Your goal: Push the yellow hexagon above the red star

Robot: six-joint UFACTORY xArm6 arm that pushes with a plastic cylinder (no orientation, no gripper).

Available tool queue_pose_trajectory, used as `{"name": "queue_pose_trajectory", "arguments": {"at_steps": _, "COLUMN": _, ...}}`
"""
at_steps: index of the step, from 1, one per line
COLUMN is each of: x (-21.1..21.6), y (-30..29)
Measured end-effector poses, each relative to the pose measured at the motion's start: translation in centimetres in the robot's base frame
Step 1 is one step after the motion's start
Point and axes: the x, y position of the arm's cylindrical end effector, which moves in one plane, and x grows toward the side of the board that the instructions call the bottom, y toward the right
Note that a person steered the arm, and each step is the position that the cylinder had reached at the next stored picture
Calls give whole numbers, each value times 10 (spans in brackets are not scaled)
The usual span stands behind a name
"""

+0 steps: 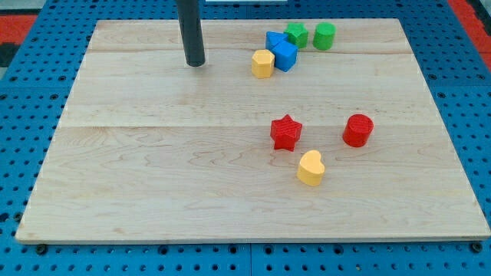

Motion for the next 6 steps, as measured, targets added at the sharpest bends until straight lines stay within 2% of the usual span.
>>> {"name": "queue_pose_trajectory", "arguments": {"at_steps": 1, "x": -12, "y": 37}}
{"name": "queue_pose_trajectory", "arguments": {"at_steps": 2, "x": -5, "y": 77}}
{"name": "queue_pose_trajectory", "arguments": {"at_steps": 3, "x": 55, "y": 97}}
{"name": "queue_pose_trajectory", "arguments": {"at_steps": 4, "x": 46, "y": 56}}
{"name": "queue_pose_trajectory", "arguments": {"at_steps": 5, "x": -24, "y": 35}}
{"name": "queue_pose_trajectory", "arguments": {"at_steps": 6, "x": -59, "y": 114}}
